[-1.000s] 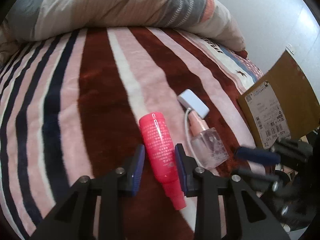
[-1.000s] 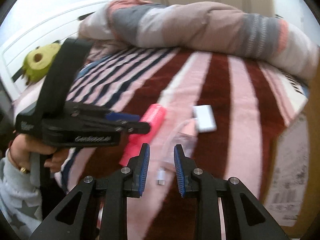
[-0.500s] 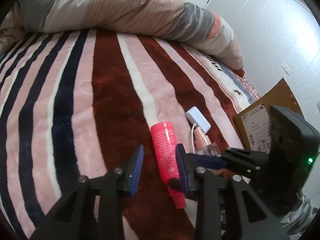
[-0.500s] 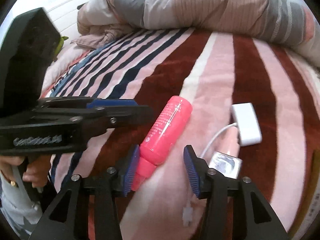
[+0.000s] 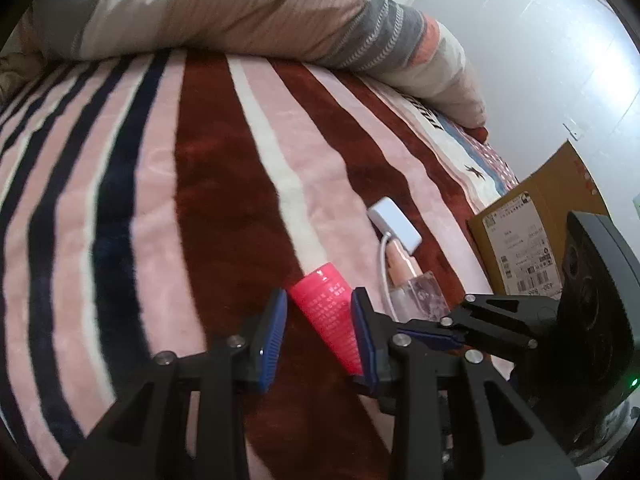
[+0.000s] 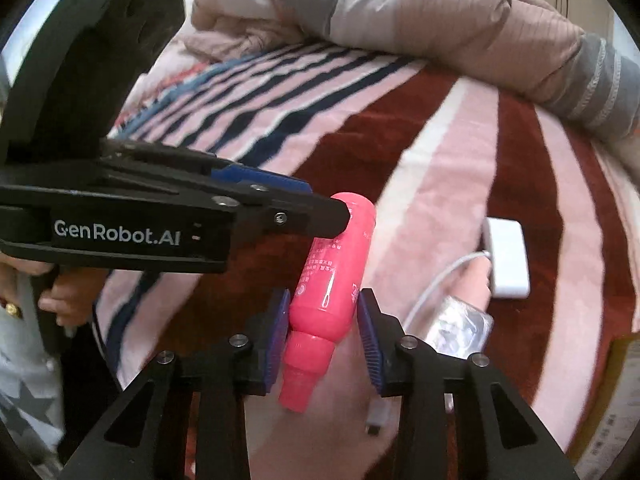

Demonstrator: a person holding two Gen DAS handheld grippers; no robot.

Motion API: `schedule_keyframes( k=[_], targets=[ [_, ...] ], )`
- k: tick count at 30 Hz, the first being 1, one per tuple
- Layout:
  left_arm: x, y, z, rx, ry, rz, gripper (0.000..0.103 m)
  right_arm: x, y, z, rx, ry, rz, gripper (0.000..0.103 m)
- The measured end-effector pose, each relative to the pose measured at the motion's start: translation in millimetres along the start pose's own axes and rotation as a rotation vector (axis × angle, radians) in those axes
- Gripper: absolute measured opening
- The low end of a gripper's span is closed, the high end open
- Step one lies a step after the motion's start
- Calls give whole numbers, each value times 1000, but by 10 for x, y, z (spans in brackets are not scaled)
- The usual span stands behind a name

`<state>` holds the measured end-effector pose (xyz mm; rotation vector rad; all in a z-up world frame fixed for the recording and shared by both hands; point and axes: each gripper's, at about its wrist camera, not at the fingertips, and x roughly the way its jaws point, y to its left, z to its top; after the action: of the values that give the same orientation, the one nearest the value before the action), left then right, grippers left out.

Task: Organize rigid objects
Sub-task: 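Grasp the pink bottle with the right tool, then carry the pink bottle into the box and open the right tool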

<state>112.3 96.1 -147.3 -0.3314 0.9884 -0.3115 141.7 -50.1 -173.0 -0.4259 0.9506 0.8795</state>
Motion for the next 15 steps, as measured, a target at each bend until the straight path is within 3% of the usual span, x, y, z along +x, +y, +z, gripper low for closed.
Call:
schedule_keyframes(
  k=[3, 7, 9, 12, 15],
  targets=[
    [32, -35, -11, 6, 4, 8, 30, 89, -52, 45, 62, 40, -2, 32],
    [16, -3, -22, -6, 2, 2, 32, 143, -71, 88, 84, 20, -16, 27],
    [-18, -19, -21, -5, -5, -40, 35, 93, -44, 63, 79, 1, -26, 27],
    [-139, -123, -1, 15, -38, -108, 48, -93, -25, 19, 82, -56, -31, 27],
    [-284, -279, 49, 33, -72, -169, 50, -401, 5, -12, 72, -144, -8, 27]
  ],
)
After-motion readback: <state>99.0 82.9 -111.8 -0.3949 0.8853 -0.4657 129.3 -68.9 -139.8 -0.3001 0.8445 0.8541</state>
